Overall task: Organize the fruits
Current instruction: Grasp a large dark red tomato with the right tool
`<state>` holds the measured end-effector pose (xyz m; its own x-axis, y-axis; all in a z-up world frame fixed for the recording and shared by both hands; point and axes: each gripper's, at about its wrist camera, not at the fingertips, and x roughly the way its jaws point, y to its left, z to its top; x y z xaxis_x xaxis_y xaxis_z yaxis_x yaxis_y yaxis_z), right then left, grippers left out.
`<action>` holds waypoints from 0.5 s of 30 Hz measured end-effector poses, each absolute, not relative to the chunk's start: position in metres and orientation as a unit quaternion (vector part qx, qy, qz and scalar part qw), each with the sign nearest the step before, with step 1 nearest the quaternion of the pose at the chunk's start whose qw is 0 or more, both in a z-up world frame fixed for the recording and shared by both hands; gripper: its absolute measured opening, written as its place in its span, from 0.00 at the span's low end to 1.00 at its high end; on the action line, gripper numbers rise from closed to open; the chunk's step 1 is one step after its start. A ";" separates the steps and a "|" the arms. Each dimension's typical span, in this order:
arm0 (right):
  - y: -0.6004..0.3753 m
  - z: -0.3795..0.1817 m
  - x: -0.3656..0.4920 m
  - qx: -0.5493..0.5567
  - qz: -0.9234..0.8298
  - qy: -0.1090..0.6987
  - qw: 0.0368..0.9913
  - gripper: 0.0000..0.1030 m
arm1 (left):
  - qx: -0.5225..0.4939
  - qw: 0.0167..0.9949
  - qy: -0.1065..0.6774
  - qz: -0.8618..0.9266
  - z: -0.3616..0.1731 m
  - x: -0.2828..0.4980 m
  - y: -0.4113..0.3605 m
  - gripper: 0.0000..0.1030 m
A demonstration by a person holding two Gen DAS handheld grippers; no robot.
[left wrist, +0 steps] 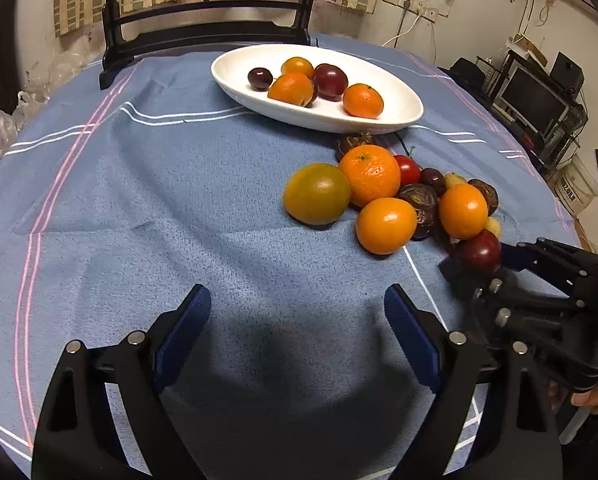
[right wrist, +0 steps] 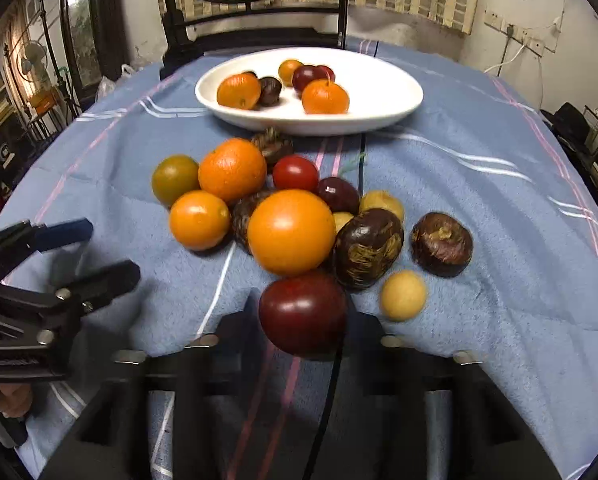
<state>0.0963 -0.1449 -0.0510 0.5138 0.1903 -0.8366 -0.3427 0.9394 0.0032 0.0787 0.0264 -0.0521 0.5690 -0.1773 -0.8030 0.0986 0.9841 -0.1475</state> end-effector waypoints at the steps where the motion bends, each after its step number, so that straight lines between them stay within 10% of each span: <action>1: -0.145 -0.051 0.095 -0.082 0.157 0.467 0.866 0.37 | -0.044 0.884 0.458 -0.080 -0.052 0.079 0.026 0.84; 15: -0.189 -0.042 0.048 0.011 0.203 0.456 0.866 0.37 | -0.014 0.874 0.474 -0.110 -0.049 0.080 -0.015 0.68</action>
